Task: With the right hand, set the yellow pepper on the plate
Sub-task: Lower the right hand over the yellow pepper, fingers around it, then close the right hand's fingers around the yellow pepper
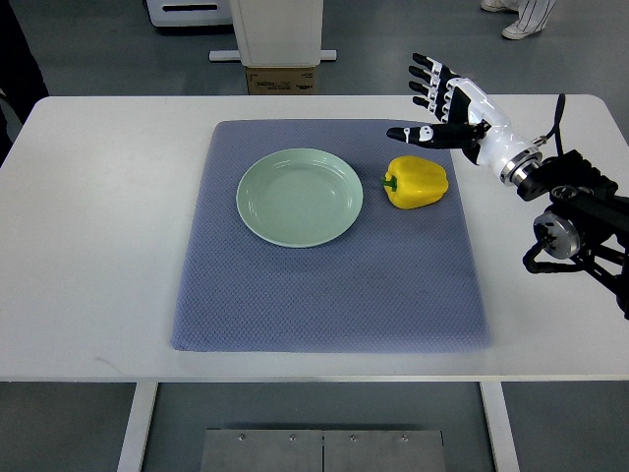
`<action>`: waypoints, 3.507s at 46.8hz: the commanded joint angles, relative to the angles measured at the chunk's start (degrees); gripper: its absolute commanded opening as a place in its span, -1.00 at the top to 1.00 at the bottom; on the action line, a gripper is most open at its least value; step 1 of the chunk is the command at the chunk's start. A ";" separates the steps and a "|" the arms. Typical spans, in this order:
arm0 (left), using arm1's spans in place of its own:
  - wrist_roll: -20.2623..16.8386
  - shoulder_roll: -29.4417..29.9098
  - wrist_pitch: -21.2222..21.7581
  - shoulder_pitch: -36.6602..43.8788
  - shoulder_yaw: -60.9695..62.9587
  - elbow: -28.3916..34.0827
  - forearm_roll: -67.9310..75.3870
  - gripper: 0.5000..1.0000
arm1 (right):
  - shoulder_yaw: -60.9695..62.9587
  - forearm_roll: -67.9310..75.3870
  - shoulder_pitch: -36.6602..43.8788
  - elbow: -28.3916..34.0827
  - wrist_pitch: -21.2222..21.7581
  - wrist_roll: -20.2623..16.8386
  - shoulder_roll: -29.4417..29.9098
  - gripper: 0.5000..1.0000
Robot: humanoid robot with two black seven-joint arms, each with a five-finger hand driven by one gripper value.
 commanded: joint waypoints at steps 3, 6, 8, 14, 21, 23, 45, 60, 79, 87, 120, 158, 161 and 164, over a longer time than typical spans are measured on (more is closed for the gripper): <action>0.00 0.00 0.00 0.00 0.00 0.00 0.08 -1.00 | -5.25 -2.01 2.40 0.73 -0.46 0.17 -0.67 -1.00; 0.00 0.00 0.00 0.00 0.00 0.00 -0.01 -1.00 | -8.33 -2.10 4.24 0.90 -1.25 0.17 -1.37 -1.00; 0.00 0.00 0.00 0.00 0.00 0.00 -0.01 -1.00 | -10.09 -2.10 5.56 1.51 -1.87 0.17 -1.90 -1.00; 0.00 0.00 0.00 0.00 0.00 0.00 -0.01 -1.00 | -16.68 -2.45 9.69 4.24 -3.45 0.08 -3.39 -1.00; 0.00 0.00 0.00 0.00 0.00 0.00 0.08 -1.00 | -26.34 -4.12 15.31 5.82 -7.58 0.26 -3.39 -1.00; 0.00 0.00 0.00 0.00 0.00 0.00 -0.01 -1.00 | -28.81 -4.48 16.54 5.82 -8.63 0.34 -3.22 -1.00; 0.00 0.00 0.00 0.00 0.00 0.00 -0.01 -1.00 | -44.02 -6.76 24.72 5.47 -13.47 -0.01 -0.50 -1.00; 0.00 0.00 0.00 0.00 0.00 0.00 -0.01 -1.00 | -47.01 -6.15 24.81 0.12 -14.18 -1.32 4.34 -1.00; 0.00 0.00 0.00 0.00 0.00 0.00 -0.01 -1.00 | -52.37 -6.06 22.09 -12.36 -12.68 -2.03 11.55 -1.00; 0.00 0.00 0.00 0.00 0.00 0.00 0.08 -1.00 | -52.81 -6.32 21.38 -14.57 -12.06 -2.03 12.08 -1.00; 0.00 0.00 0.00 0.00 0.00 0.00 -0.01 -1.00 | -55.62 -6.50 18.22 -23.00 -12.06 -1.94 16.03 -0.92; 0.00 0.00 0.00 0.00 0.00 0.00 -0.01 -1.00 | -57.21 -6.59 17.78 -24.41 -12.06 -1.59 16.30 0.42; 0.00 0.00 0.00 0.00 0.00 0.00 0.08 -1.00 | -57.21 -6.59 17.69 -24.76 -12.06 -1.59 16.30 0.87; 0.00 0.00 0.00 0.00 0.00 0.00 -0.01 -1.00 | -57.21 -6.59 17.43 -25.03 -12.15 -1.41 16.30 1.00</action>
